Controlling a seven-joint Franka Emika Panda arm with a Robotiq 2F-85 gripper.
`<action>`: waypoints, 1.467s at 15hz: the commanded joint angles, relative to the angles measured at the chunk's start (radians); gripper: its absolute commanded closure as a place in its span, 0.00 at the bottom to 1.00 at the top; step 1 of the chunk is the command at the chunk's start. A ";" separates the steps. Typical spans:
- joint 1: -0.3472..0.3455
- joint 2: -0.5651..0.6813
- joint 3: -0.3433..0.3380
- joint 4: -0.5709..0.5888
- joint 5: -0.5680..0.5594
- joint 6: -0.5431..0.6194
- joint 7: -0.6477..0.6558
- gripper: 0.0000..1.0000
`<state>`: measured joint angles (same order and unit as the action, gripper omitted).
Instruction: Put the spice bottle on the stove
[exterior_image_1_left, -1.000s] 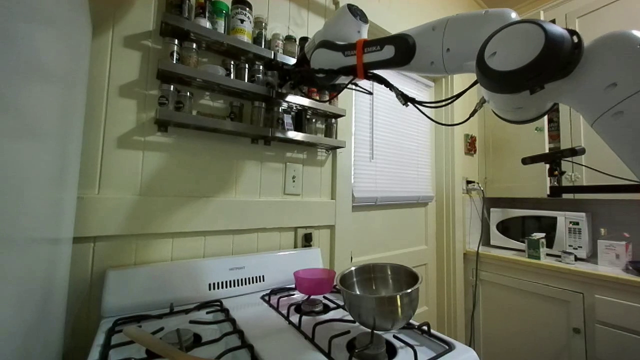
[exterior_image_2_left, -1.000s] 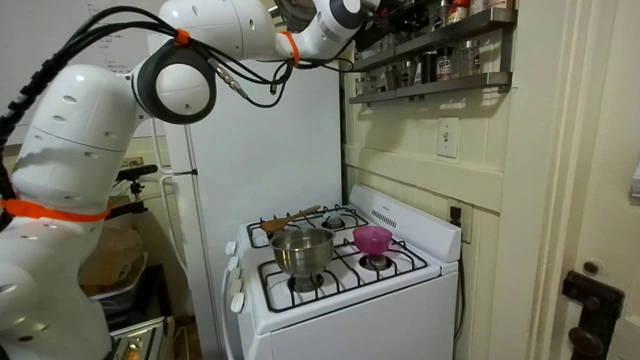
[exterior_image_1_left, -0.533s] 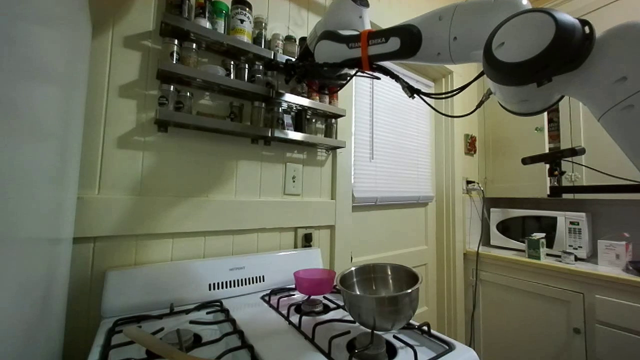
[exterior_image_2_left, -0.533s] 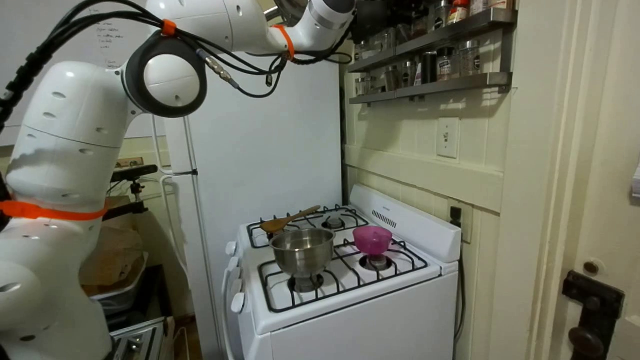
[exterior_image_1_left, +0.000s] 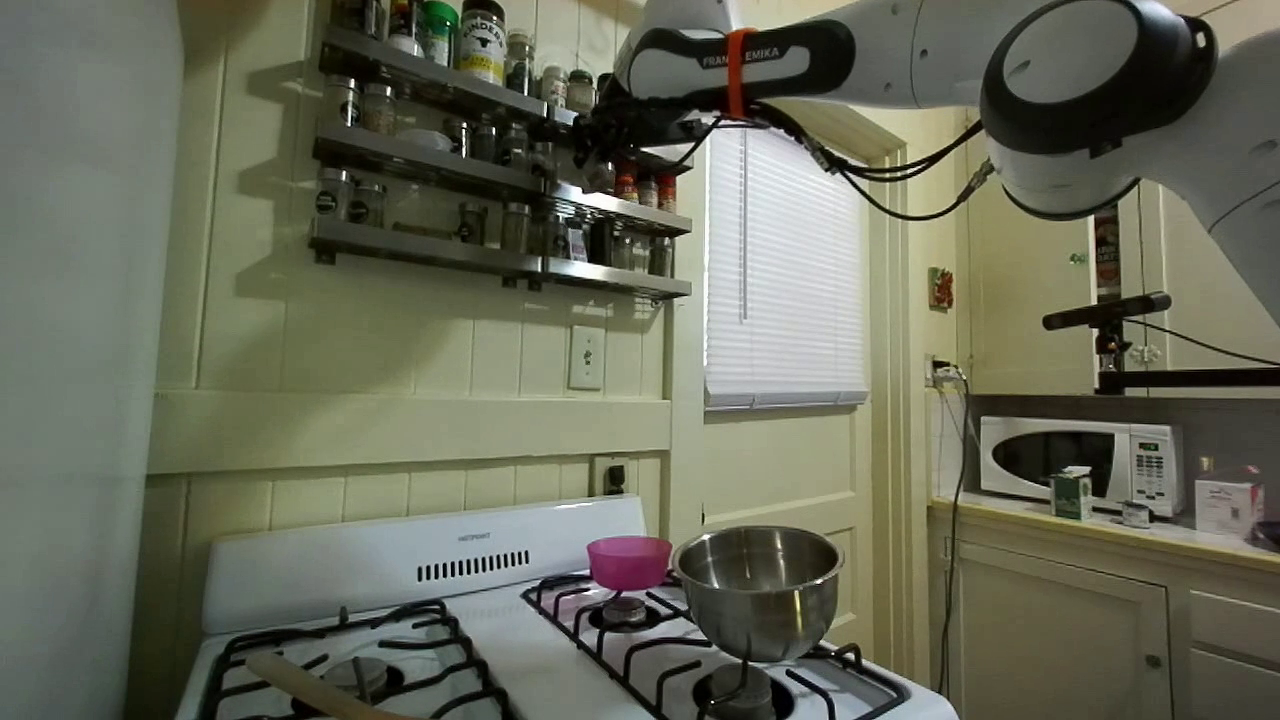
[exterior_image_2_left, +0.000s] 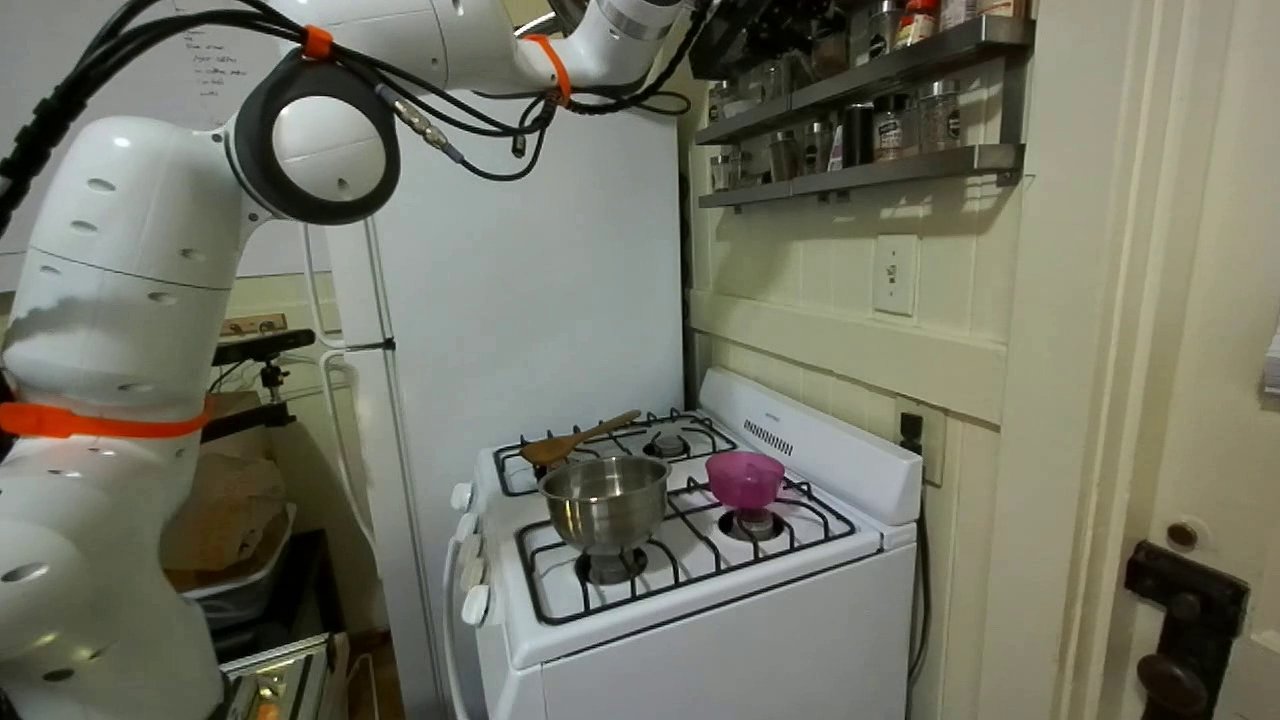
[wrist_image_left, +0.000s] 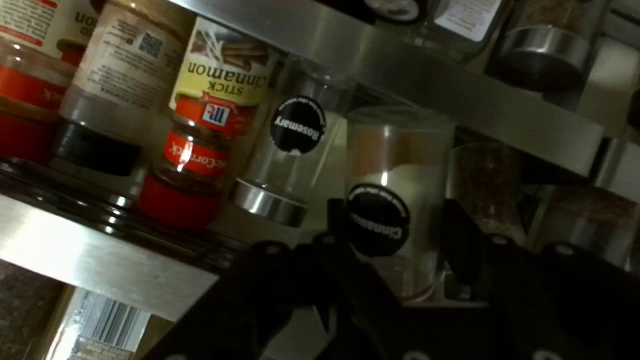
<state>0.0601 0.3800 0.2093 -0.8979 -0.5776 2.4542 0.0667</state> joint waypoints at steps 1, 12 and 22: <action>0.013 -0.032 -0.001 -0.010 -0.017 -0.076 -0.056 0.77; -0.037 -0.114 0.217 -0.115 0.379 -0.005 -0.201 0.77; 0.033 -0.345 0.132 -0.601 0.289 0.276 0.367 0.77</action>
<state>0.0655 0.1500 0.4087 -1.3011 -0.2292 2.6466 0.2368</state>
